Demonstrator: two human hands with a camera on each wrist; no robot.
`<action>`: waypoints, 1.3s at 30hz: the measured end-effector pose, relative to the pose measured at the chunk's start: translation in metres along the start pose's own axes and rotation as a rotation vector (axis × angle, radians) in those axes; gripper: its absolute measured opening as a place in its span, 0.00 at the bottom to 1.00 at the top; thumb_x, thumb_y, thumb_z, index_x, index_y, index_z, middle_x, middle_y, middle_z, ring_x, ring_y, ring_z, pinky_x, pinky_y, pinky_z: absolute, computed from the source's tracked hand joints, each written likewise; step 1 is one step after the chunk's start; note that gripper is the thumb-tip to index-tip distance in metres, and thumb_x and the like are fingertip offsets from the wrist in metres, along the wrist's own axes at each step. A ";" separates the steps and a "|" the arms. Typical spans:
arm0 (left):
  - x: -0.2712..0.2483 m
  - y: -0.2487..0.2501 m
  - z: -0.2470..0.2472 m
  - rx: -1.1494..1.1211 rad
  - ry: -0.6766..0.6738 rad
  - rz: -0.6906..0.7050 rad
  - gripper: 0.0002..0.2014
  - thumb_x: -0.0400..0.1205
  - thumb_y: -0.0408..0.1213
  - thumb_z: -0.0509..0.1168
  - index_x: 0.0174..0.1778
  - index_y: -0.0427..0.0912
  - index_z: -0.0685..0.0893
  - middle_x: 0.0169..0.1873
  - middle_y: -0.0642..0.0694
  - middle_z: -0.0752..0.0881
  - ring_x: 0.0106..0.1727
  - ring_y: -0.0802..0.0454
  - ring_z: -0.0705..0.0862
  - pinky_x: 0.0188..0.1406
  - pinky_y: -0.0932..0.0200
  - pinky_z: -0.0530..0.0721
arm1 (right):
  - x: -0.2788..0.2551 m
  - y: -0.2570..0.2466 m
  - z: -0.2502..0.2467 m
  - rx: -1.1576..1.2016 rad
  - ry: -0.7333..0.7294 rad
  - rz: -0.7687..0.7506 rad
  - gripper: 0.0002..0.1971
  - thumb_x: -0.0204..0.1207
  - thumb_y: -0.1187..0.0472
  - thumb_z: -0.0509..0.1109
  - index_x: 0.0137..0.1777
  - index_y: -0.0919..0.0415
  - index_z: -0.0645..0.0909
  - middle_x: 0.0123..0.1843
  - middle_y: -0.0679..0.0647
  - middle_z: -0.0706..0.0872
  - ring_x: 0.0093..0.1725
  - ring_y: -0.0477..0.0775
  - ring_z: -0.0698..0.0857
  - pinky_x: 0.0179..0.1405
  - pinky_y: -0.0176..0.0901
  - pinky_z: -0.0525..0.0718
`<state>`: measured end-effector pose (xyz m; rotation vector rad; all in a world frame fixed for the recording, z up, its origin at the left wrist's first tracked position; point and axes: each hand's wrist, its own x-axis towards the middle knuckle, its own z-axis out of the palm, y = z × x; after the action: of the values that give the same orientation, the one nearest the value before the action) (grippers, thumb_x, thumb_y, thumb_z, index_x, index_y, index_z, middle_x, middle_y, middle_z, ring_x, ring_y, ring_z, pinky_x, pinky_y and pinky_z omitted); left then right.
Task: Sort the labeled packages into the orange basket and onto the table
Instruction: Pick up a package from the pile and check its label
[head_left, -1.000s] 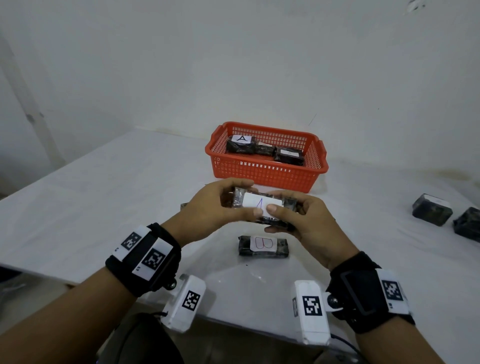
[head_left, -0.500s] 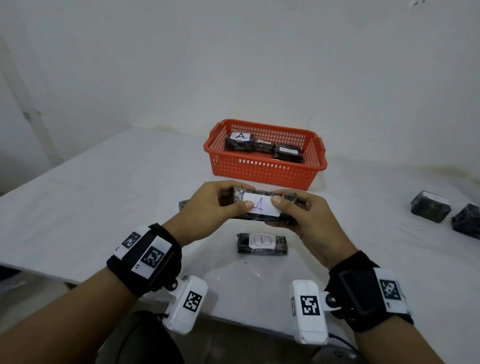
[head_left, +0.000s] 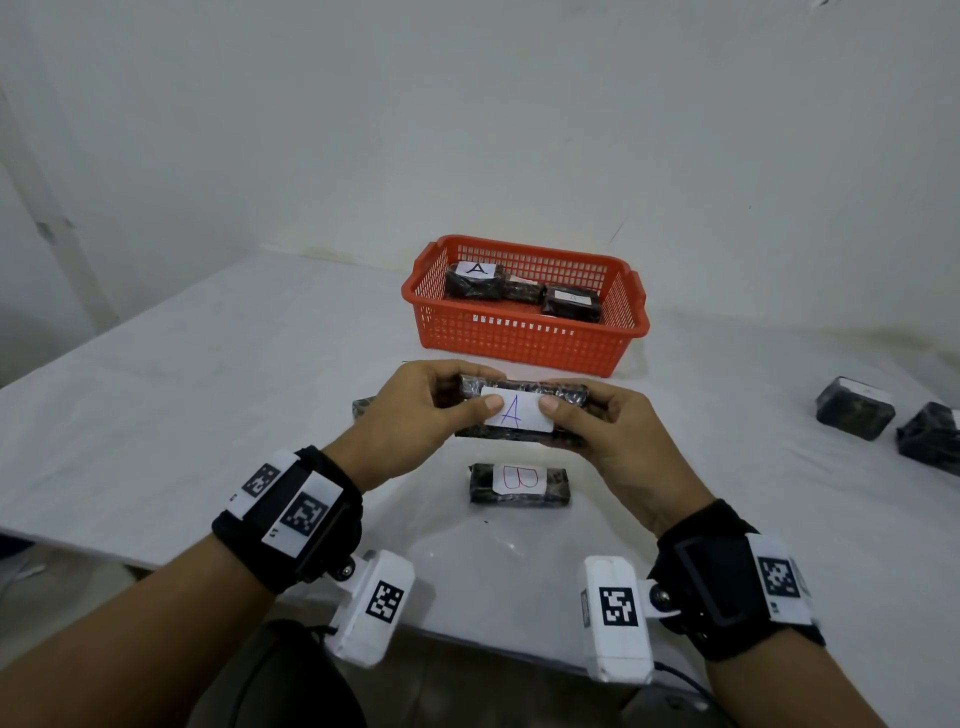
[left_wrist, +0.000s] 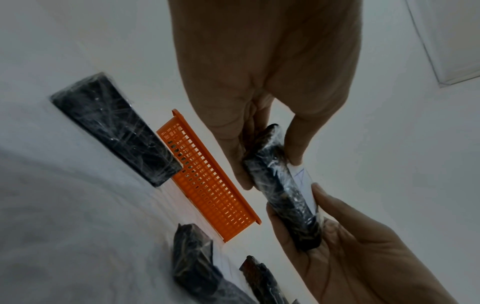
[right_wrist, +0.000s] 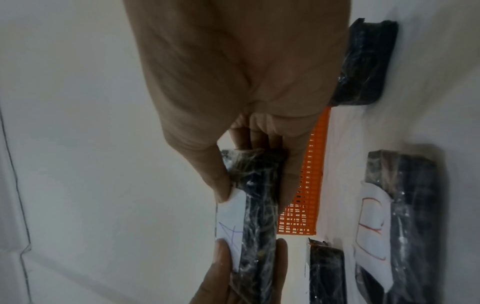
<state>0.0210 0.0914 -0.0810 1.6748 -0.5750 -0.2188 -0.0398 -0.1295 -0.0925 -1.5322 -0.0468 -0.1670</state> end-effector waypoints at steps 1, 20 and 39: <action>-0.001 0.000 0.001 -0.007 -0.009 -0.007 0.13 0.85 0.34 0.72 0.65 0.40 0.89 0.55 0.42 0.94 0.57 0.46 0.94 0.59 0.51 0.92 | -0.001 0.000 0.000 -0.014 0.010 -0.004 0.13 0.82 0.63 0.76 0.63 0.65 0.90 0.57 0.60 0.96 0.60 0.61 0.94 0.60 0.51 0.91; -0.004 0.000 0.000 0.009 0.001 0.011 0.13 0.83 0.30 0.73 0.64 0.38 0.88 0.54 0.41 0.94 0.55 0.46 0.94 0.55 0.57 0.92 | -0.002 0.000 0.007 -0.095 0.015 -0.028 0.12 0.80 0.61 0.79 0.61 0.63 0.91 0.56 0.59 0.96 0.59 0.61 0.94 0.66 0.61 0.90; -0.008 0.006 0.003 0.102 -0.047 -0.014 0.16 0.83 0.49 0.73 0.64 0.47 0.91 0.55 0.48 0.94 0.58 0.50 0.92 0.67 0.46 0.89 | -0.002 0.000 -0.006 0.077 0.009 0.048 0.20 0.69 0.57 0.81 0.56 0.71 0.90 0.55 0.65 0.95 0.55 0.61 0.94 0.59 0.48 0.93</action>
<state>0.0115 0.0917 -0.0776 1.7764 -0.6182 -0.2431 -0.0420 -0.1350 -0.0930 -1.4543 -0.0095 -0.1327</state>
